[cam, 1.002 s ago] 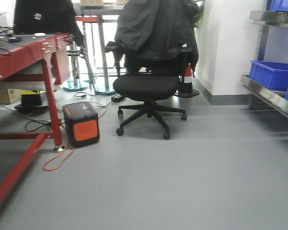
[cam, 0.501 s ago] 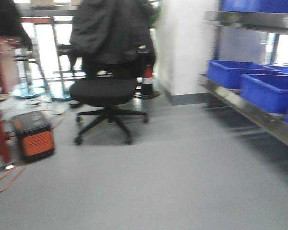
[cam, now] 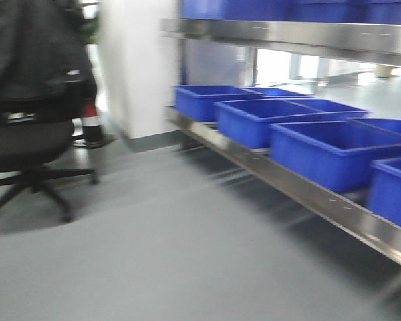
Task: Grab block from conveyor and place in blue bin
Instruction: 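Drive the base away from the conveyor toward the bin shelves, then position both held blocks above the blue bin on the shelf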
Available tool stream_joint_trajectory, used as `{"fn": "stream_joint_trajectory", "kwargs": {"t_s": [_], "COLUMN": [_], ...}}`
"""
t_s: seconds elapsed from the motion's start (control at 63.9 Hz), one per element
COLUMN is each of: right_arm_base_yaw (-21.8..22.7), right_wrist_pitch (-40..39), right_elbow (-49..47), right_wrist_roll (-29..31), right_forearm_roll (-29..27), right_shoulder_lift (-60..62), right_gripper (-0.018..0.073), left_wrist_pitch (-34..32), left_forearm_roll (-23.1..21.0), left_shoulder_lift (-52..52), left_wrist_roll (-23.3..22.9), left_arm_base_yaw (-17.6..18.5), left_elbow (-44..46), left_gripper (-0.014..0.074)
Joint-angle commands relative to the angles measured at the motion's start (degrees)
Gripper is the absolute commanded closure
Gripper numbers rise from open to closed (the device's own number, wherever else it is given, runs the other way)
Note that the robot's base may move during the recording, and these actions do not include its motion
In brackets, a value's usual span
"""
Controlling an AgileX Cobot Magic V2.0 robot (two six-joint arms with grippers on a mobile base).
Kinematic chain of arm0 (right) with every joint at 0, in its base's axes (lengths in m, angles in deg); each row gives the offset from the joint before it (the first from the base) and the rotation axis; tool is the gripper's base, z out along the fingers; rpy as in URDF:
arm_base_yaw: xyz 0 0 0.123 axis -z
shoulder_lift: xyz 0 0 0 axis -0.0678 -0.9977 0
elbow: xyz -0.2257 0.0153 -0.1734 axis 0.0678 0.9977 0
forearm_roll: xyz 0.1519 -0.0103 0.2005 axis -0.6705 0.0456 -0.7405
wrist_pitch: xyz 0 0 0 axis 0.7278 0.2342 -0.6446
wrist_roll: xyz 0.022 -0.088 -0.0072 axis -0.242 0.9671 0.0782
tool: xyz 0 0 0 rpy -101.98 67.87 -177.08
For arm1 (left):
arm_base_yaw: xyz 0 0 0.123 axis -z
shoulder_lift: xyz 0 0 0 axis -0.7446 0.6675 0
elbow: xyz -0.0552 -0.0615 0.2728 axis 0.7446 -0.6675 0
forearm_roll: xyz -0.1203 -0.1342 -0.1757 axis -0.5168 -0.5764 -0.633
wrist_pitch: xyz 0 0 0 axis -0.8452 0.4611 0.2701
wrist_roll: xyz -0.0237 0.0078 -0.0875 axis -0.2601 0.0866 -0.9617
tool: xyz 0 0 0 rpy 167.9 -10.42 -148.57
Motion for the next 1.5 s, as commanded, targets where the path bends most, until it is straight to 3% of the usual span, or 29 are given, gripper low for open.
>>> {"fn": "stream_joint_trajectory", "kwargs": {"t_s": [0.0, 1.488], "right_arm_base_yaw": [0.10, -1.24], "right_wrist_pitch": [-1.65, -1.66], "right_elbow": [-0.39, -0.39], "right_wrist_roll": [0.40, 0.40], "right_forearm_roll": [0.31, 0.31], "right_shoulder_lift": [0.25, 0.25], "right_gripper": [0.0712, 0.0712], "left_wrist_pitch": [-1.19, -1.19], "left_forearm_roll": [-0.27, -0.27], "left_shoulder_lift": [-0.32, -0.32], "left_wrist_roll": [-0.37, -0.37], "left_arm_base_yaw": [0.40, 0.40], "left_elbow": [-0.14, -0.14], "left_gripper": [0.0707, 0.0707]}}
